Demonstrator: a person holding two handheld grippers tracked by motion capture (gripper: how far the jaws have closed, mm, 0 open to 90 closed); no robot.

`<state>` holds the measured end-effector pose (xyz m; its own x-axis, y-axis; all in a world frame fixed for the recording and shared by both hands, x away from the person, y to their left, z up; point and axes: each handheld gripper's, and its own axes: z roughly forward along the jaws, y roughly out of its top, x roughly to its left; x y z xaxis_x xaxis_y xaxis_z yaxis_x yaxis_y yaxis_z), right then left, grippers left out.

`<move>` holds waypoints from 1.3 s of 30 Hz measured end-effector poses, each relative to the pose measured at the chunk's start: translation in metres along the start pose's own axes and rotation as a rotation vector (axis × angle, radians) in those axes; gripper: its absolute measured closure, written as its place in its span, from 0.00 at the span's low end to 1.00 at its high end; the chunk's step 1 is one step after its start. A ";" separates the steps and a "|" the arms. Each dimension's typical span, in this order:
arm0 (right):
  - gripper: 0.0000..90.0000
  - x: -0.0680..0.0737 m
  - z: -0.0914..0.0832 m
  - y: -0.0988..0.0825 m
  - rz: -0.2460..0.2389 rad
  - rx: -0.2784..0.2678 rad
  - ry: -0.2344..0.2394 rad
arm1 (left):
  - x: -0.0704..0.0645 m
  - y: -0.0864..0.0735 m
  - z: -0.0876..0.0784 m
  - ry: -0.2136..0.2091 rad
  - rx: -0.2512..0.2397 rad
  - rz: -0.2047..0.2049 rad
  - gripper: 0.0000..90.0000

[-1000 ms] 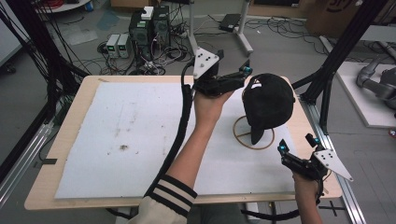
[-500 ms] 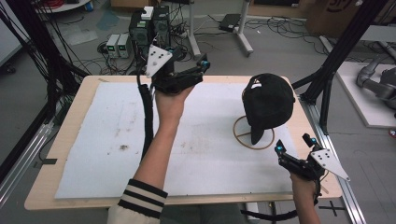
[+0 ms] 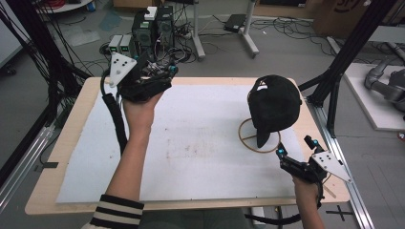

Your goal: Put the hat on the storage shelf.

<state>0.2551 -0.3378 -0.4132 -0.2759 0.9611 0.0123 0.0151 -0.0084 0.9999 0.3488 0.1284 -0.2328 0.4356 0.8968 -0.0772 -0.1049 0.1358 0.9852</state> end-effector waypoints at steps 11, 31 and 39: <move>0.05 0.003 0.002 0.000 0.003 0.002 0.003 | 0.039 -0.007 -0.038 0.087 0.010 0.006 0.16; 0.05 0.005 0.004 -0.001 0.009 -0.002 0.005 | 0.079 -0.038 -0.093 0.166 0.053 0.003 0.16; 0.05 0.004 0.005 -0.002 0.011 -0.002 0.008 | 0.088 -0.050 -0.110 0.174 0.057 0.015 0.17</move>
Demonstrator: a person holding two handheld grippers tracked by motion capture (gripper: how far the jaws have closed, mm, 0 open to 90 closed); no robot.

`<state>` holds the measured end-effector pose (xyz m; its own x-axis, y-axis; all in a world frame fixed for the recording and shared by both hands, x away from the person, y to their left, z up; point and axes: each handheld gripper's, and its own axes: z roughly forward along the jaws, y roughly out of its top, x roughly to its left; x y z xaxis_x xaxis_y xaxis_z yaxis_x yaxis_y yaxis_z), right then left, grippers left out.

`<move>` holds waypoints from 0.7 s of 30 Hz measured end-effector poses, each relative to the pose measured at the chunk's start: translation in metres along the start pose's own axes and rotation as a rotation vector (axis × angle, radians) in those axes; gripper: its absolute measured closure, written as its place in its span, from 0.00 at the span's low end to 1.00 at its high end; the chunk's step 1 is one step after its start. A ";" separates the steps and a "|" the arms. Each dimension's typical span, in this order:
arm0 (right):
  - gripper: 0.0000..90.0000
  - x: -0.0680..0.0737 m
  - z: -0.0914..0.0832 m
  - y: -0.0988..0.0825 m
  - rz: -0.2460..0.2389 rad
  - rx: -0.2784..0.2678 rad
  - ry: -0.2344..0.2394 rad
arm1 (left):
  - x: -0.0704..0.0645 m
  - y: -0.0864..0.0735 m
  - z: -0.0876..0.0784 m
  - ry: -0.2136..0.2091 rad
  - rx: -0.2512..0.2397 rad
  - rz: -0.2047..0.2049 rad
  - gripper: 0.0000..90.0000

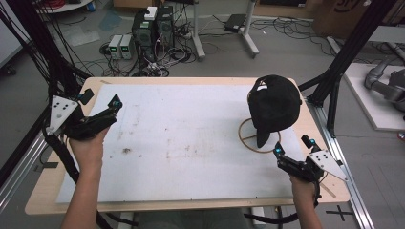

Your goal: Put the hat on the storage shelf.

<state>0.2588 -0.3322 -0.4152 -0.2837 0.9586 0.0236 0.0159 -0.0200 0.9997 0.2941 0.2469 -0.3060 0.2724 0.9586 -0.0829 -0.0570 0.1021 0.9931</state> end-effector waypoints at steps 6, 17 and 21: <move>0.05 0.000 0.001 0.000 -0.002 -0.003 0.002 | 0.008 -0.015 -0.012 0.010 0.018 0.010 0.17; 0.05 -0.001 0.001 -0.001 0.007 -0.003 0.000 | 0.019 -0.039 -0.025 0.029 0.042 0.033 0.17; 0.05 -0.001 0.002 -0.001 0.012 -0.005 -0.002 | 0.023 -0.045 -0.031 0.038 0.039 0.031 0.17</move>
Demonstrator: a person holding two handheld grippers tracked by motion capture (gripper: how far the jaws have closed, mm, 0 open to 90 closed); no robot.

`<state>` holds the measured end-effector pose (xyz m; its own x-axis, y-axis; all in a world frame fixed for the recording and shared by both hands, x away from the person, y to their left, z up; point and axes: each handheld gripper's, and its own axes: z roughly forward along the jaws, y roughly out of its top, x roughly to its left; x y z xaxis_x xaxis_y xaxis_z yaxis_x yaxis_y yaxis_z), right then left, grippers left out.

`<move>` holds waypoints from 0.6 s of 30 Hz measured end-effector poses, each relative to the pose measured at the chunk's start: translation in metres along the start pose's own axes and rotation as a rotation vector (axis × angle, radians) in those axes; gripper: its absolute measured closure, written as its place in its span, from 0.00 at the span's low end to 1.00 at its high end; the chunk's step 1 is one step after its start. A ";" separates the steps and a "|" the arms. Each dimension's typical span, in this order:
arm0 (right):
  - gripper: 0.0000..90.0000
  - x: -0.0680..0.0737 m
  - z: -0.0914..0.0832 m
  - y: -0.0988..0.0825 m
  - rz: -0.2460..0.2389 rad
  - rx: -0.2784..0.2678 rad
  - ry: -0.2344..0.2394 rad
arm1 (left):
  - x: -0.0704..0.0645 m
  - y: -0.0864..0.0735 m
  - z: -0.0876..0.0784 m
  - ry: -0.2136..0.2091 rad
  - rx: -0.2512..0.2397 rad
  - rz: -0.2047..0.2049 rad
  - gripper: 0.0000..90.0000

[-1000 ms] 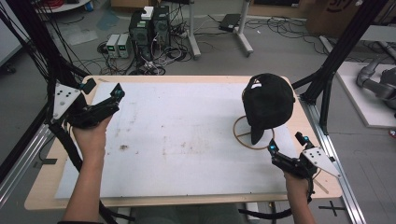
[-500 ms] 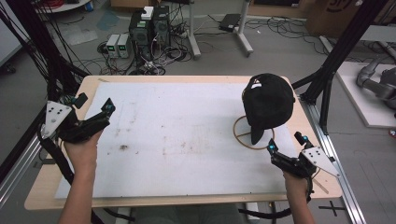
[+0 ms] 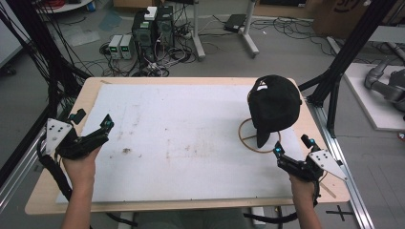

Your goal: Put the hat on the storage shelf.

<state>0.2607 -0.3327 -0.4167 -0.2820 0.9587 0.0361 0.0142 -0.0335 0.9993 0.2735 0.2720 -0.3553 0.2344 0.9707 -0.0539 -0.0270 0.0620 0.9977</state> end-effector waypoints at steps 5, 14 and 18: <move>0.05 0.000 0.000 0.000 0.003 -0.002 -0.002 | 0.004 -0.009 -0.006 0.014 0.012 0.008 0.17; 0.05 0.001 0.001 0.001 0.002 -0.009 0.003 | 0.007 -0.015 -0.015 0.016 -0.005 0.020 0.17; 0.05 0.002 0.001 0.000 0.005 -0.009 0.004 | 0.009 -0.018 -0.019 0.016 -0.013 0.028 0.17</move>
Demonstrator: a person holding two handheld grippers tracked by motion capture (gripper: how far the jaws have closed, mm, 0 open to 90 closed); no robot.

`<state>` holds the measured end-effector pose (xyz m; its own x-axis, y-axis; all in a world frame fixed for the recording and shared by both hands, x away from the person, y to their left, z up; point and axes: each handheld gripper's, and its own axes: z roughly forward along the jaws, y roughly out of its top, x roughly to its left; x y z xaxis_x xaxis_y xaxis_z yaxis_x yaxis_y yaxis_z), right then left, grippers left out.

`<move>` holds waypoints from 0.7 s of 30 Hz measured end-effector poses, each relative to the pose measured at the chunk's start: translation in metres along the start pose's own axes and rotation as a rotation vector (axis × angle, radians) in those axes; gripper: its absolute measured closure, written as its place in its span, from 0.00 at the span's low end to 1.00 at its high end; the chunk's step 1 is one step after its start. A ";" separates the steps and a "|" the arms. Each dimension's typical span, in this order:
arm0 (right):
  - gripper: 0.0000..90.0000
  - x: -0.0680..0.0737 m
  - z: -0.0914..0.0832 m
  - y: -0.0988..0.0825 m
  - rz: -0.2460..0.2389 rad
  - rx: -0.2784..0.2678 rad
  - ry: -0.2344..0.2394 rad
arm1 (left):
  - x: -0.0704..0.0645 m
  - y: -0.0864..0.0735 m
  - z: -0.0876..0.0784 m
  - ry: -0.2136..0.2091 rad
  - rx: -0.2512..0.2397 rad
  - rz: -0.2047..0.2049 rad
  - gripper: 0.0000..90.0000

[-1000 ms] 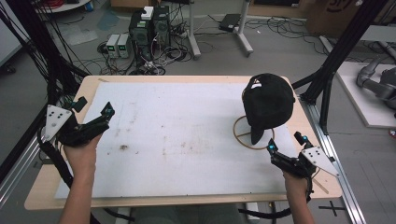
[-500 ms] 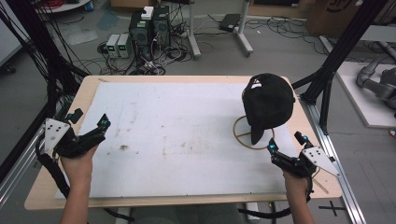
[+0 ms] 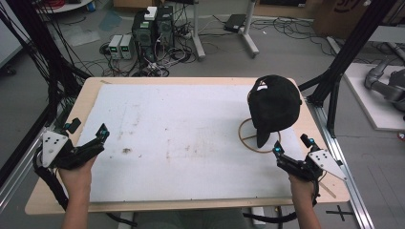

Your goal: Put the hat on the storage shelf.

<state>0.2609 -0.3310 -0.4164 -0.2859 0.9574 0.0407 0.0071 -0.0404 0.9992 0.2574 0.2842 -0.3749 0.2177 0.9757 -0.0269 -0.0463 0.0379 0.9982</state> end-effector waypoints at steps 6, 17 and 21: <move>0.05 -0.001 0.000 -0.002 0.001 0.006 -0.004 | 0.003 -0.007 -0.005 0.005 -0.004 0.008 0.17; 0.05 -0.002 -0.001 -0.002 0.003 0.003 -0.006 | 0.001 -0.008 -0.003 -0.014 0.006 0.005 0.17; 0.05 -0.002 -0.002 -0.002 0.010 0.005 -0.009 | 0.001 -0.008 -0.002 -0.020 0.010 0.006 0.17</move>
<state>0.2594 -0.3335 -0.4183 -0.2775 0.9594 0.0505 0.0145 -0.0483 0.9987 0.2564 0.2848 -0.3834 0.2364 0.9714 -0.0205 -0.0377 0.0302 0.9988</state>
